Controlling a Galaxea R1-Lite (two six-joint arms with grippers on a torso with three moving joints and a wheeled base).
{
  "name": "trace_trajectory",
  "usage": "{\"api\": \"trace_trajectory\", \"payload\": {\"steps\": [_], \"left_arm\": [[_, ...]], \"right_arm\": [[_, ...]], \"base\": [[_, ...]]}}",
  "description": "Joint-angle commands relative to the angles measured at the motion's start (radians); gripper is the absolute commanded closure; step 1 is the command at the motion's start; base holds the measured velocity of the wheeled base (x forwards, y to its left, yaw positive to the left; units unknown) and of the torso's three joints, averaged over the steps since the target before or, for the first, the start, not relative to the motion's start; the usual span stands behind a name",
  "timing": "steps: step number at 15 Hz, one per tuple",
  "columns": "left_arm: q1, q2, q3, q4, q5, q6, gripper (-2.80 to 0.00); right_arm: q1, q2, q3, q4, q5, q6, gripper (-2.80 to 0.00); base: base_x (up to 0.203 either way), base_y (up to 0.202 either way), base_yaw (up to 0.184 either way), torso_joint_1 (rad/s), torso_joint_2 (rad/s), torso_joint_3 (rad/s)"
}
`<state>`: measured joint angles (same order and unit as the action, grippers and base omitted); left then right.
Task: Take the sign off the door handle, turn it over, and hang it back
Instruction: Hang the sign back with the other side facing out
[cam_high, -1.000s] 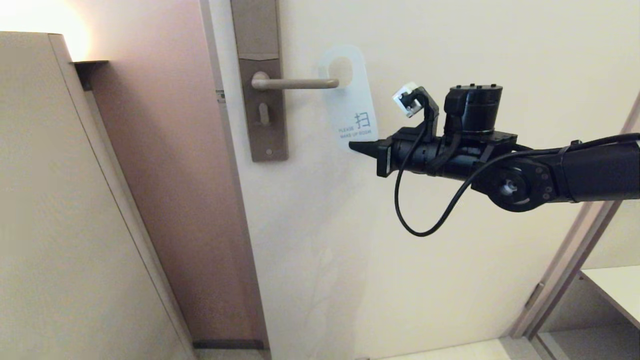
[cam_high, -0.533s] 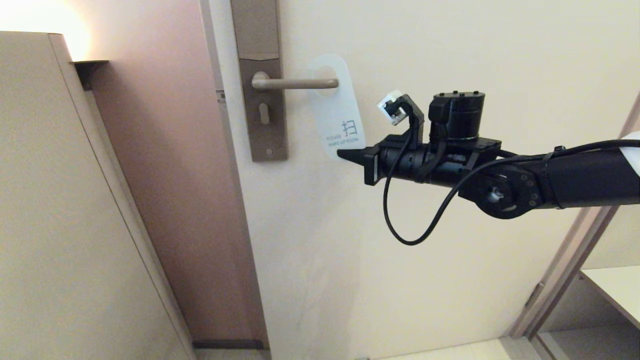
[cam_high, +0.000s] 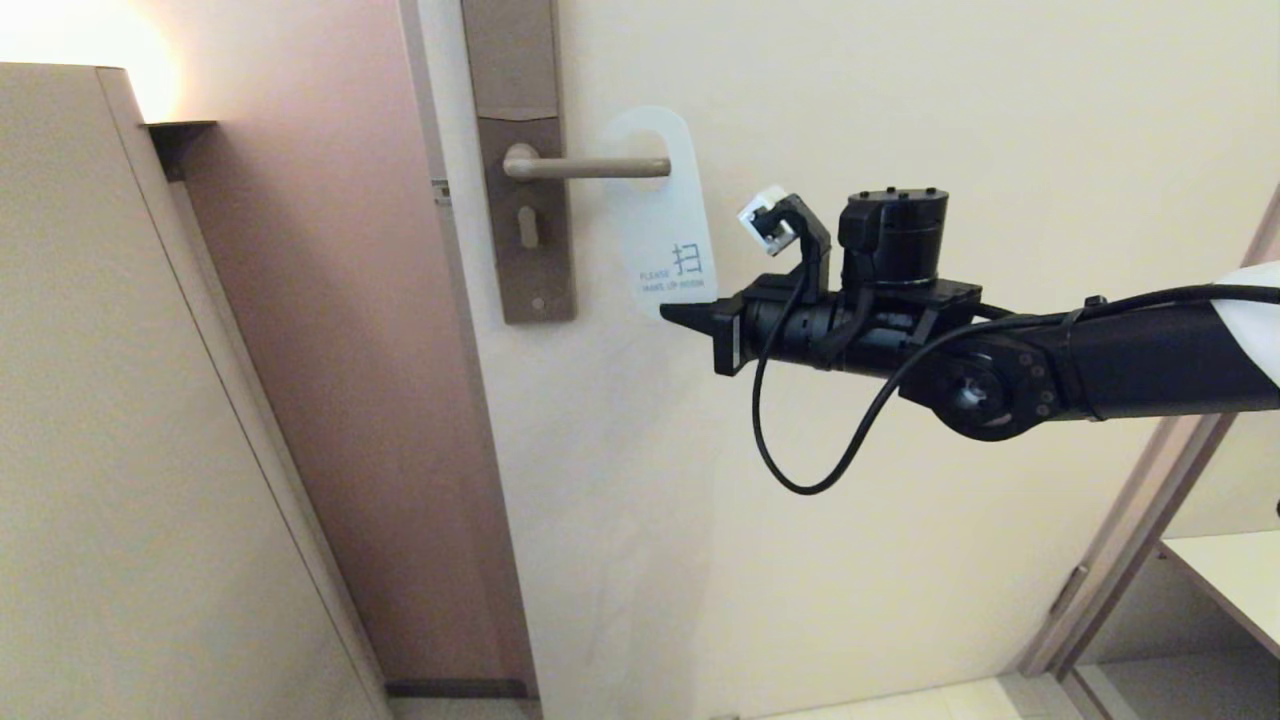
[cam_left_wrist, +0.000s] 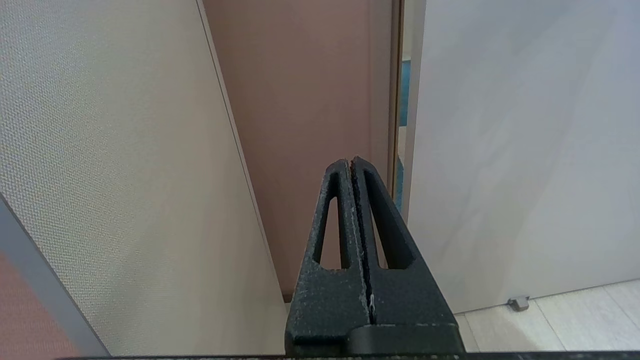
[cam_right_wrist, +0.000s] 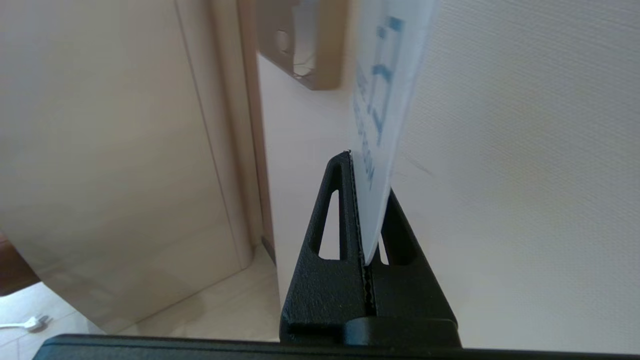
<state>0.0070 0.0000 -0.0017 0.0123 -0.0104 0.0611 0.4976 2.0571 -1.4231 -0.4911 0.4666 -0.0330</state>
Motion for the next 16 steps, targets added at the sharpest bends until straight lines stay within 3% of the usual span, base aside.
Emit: {"api": "trace_trajectory", "payload": {"steps": [1, 16], "left_arm": [[0.001, 0.002, 0.000, 0.000, 0.000, 0.000, 0.00], [0.001, 0.002, 0.000, 0.000, 0.000, 0.000, 0.00]], "right_arm": [[0.012, 0.015, -0.011, -0.003, 0.003, -0.001, 0.00], [0.053, 0.074, -0.073, -0.004, -0.006, -0.001, 0.00]], "base": [[0.000, 0.000, 0.000, 0.000, 0.00, 0.000], [0.000, 0.000, 0.000, 0.000, 0.00, 0.000]]}}
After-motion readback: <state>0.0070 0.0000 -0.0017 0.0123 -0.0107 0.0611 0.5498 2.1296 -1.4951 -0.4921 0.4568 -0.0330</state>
